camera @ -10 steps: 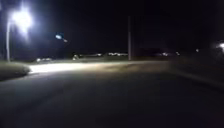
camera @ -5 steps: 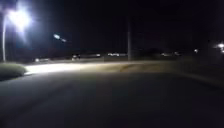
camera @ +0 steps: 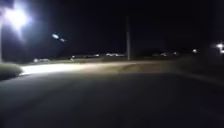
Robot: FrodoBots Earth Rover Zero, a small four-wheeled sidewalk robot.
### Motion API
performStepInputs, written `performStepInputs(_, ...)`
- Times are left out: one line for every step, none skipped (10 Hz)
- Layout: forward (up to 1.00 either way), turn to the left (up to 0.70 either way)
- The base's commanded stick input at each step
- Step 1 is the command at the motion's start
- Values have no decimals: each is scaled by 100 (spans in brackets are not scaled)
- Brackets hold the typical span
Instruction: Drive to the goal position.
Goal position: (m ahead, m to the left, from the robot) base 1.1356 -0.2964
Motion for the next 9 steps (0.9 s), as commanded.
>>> performStepInputs(70,0)
performStepInputs(70,0)
performStepInputs(70,0)
performStepInputs(70,0)
performStepInputs(70,0)
performStepInputs(70,0)
performStepInputs(70,0)
performStepInputs(70,0)
performStepInputs(70,0)
